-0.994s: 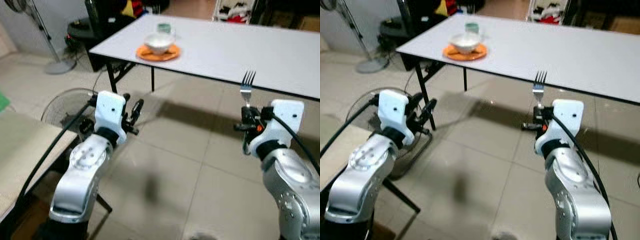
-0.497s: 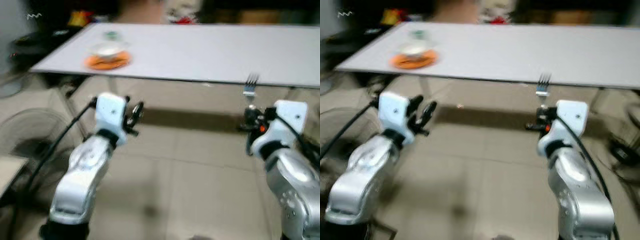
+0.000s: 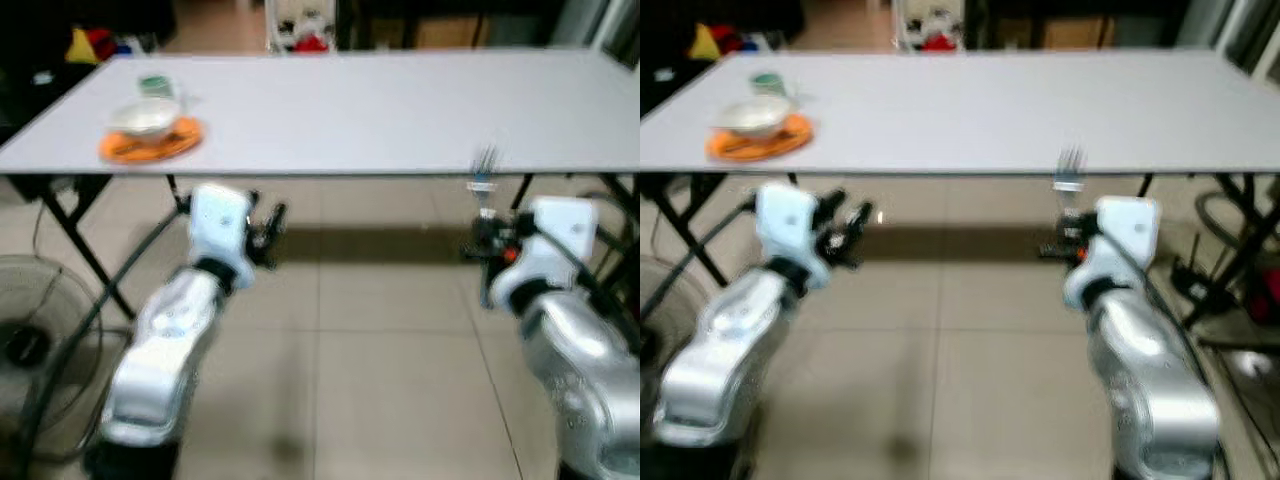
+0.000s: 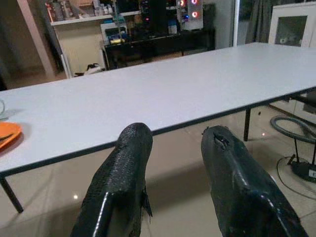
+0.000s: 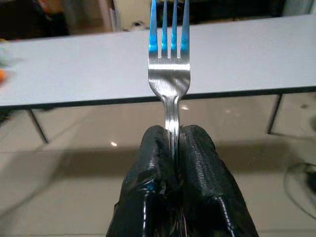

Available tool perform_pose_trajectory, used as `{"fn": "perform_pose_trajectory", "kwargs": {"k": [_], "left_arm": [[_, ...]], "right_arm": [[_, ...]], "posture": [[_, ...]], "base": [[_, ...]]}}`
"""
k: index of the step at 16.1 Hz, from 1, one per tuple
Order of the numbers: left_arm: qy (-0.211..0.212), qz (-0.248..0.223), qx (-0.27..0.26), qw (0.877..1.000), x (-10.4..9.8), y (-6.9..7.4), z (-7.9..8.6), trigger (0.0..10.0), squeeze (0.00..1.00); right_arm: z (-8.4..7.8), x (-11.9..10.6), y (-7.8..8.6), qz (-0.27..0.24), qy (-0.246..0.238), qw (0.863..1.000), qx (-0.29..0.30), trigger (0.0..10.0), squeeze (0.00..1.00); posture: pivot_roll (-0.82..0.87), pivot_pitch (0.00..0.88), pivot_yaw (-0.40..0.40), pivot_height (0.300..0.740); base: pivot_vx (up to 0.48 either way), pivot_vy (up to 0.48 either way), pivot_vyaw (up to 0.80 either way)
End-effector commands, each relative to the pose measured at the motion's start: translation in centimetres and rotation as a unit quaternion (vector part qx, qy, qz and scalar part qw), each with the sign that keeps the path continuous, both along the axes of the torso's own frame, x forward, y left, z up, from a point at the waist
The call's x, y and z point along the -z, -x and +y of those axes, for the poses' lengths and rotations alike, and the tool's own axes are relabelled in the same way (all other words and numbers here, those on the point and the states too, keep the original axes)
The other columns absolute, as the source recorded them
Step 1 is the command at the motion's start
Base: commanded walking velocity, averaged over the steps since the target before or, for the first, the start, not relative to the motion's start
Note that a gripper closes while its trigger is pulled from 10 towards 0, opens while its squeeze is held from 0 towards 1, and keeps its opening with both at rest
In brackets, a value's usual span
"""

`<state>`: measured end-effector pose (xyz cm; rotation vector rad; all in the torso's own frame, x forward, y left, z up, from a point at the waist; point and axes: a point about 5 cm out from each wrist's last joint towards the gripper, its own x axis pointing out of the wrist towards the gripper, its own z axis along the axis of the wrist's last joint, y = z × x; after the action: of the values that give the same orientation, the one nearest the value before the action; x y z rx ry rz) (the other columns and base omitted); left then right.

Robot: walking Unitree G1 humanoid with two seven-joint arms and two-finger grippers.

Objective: Setting the table

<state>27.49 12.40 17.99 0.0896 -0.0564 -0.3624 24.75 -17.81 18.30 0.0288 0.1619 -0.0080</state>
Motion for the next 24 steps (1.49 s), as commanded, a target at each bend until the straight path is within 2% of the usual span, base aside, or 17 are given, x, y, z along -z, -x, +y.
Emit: {"fn": "perform_pose_trajectory", "kwargs": {"k": [1, 9, 19, 24], "left_arm": [[-0.006, 0.003, -0.026, 1.0, 0.1, 0.0, 1.3, 10.0, 0.0], [-0.013, 0.017, -0.061, 0.998, 0.8, 0.5, 3.1, 10.0, 0.0], [-0.016, 0.023, -0.061, 0.998, 1.2, 0.9, 3.4, 10.0, 0.0], [-0.016, 0.022, -0.055, 0.998, 1.2, 0.5, 3.2, 10.0, 0.0]], "right_arm": [[1.3, -0.4, -0.3, -0.007, -0.012, 0.999, -0.034, 10.0, 0.0], [2.2, 0.1, -0.9, 0.007, -0.012, 0.998, -0.061, 10.0, 0.0], [2.2, 0.5, -1.0, 0.02, -0.013, 0.997, -0.07, 10.0, 0.0], [2.1, 0.5, -0.9, 0.02, -0.016, 0.998, -0.062, 10.0, 0.0]], "posture": [[0.0, 0.0, 0.048, 0.74], [0.02, 0.0, 0.023, 0.74], [0.03, 0.0, 0.006, 0.74], [0.02, 0.0, 0.018, 0.74]], "base": [[0.315, 0.0, 0.0], [0.319, 0.0, 0.0], [0.341, 0.0, 0.0], [0.357, 0.0, 0.0]]}}
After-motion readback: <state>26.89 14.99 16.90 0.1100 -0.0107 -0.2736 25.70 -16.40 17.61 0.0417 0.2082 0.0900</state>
